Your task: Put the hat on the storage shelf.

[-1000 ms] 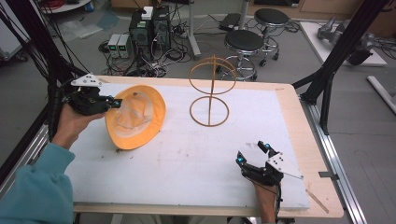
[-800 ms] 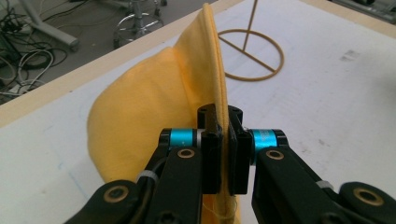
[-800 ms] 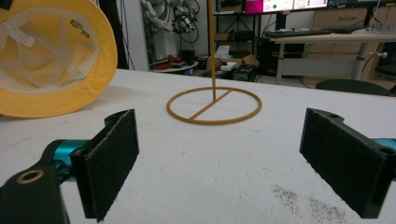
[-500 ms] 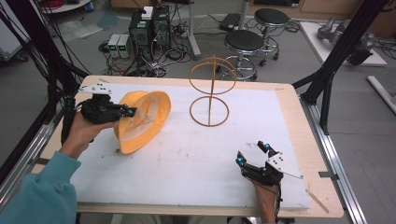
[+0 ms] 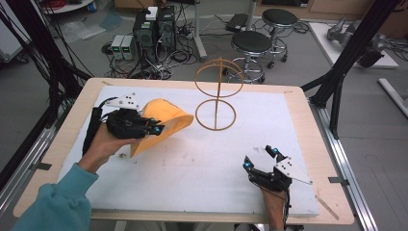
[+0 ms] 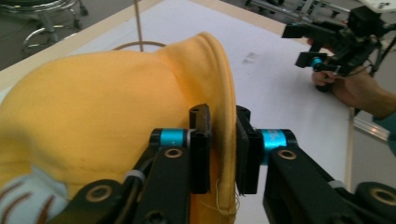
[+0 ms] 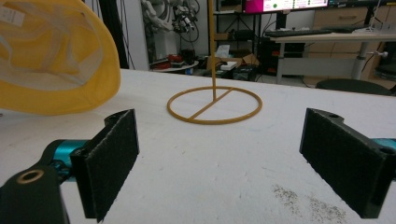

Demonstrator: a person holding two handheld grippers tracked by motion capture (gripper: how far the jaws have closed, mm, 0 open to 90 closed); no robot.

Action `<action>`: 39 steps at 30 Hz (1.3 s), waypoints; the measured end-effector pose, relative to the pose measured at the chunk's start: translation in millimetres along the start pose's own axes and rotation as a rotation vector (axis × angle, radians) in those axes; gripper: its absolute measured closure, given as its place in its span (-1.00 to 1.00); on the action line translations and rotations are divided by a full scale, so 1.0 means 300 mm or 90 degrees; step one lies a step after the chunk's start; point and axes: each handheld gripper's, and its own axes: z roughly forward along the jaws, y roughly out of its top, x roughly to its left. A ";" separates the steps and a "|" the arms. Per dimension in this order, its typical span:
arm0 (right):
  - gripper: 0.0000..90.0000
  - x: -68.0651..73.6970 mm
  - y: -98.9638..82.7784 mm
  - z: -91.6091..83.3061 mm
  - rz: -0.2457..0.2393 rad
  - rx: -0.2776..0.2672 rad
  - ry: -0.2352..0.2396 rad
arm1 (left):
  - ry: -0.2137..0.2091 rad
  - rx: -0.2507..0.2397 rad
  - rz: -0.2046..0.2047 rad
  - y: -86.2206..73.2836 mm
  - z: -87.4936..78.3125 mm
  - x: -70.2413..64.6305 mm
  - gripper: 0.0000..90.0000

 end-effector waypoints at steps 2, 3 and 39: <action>-0.76 -0.001 0.000 0.000 -0.001 0.000 0.000 | -0.008 -0.005 -0.004 -0.001 0.004 -0.009 0.51; -0.76 -0.001 0.000 0.000 -0.001 0.000 0.000 | -0.011 -0.005 -0.004 0.000 0.007 -0.014 0.38; -0.76 0.001 0.000 0.000 0.001 0.002 0.000 | -0.082 0.013 -0.010 -0.032 0.088 -0.157 -0.50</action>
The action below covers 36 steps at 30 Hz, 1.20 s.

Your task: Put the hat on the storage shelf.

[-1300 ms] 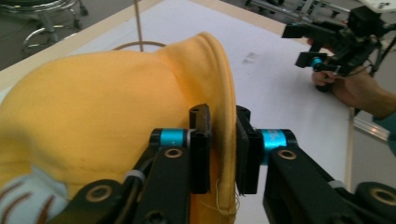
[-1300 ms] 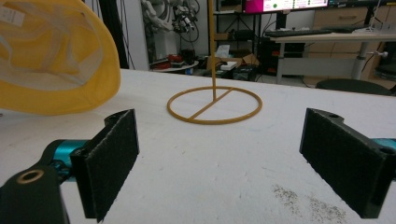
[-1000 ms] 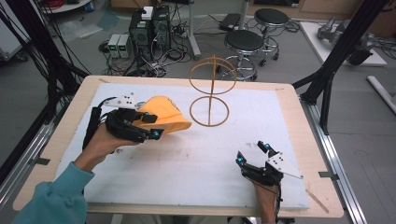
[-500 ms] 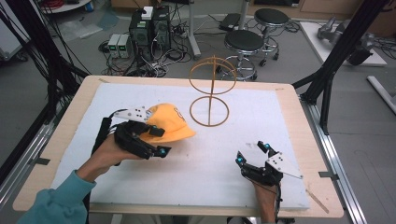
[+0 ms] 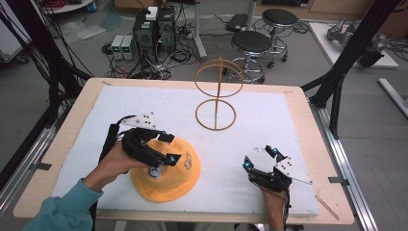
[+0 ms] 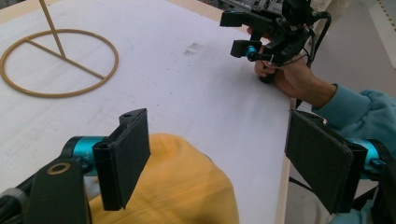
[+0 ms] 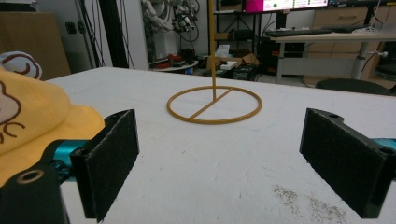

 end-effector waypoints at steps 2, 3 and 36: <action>-0.76 0.000 0.000 0.000 0.001 0.000 0.000 | 0.010 0.002 0.008 -0.001 -0.003 0.002 -0.50; -0.76 0.000 0.000 0.000 0.000 0.001 0.000 | 0.018 0.000 0.007 -0.003 -0.004 0.001 -0.50; -0.76 0.002 0.000 0.002 -0.006 0.002 -0.003 | 0.192 0.029 -0.016 -0.303 -0.148 0.088 -0.50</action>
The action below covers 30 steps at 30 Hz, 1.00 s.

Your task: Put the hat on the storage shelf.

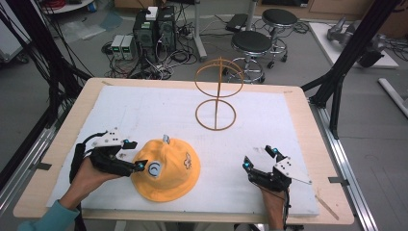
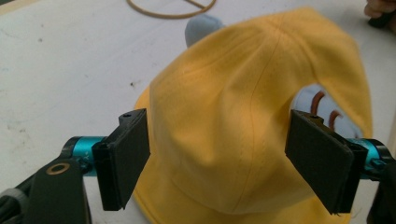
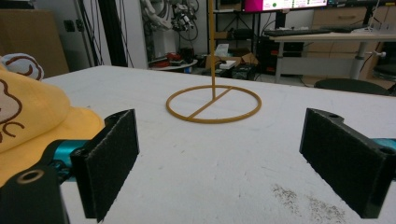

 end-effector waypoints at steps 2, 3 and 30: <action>-0.76 0.000 0.000 0.000 -0.001 0.000 -0.001 | -0.006 0.003 -0.003 -0.014 0.009 0.000 -0.50; -0.76 0.000 0.000 0.000 -0.001 0.000 -0.001 | -0.006 0.003 -0.004 -0.018 0.014 -0.001 -0.50; -0.76 0.000 0.000 -0.001 0.007 -0.002 -0.001 | -0.047 0.034 -0.014 -0.038 0.070 -0.005 0.92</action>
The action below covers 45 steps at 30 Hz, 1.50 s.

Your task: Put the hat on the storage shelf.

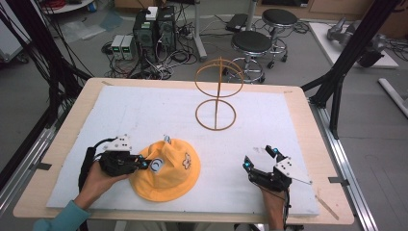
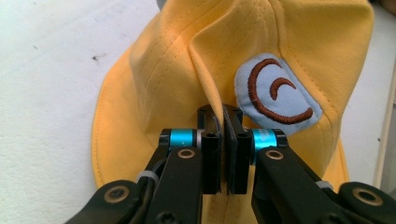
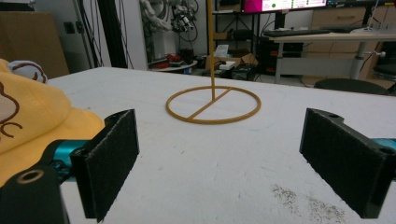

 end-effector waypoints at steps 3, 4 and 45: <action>-0.76 0.000 0.000 0.000 0.001 0.000 0.000 | -0.001 -0.009 -0.003 0.012 -0.012 -0.001 0.93; -0.76 0.000 0.000 0.000 0.000 0.001 0.000 | -0.001 -0.016 -0.005 0.019 -0.019 -0.001 0.93; -0.76 -0.002 0.001 0.002 0.003 0.000 0.002 | 0.068 -0.193 0.048 0.606 -0.266 0.063 0.94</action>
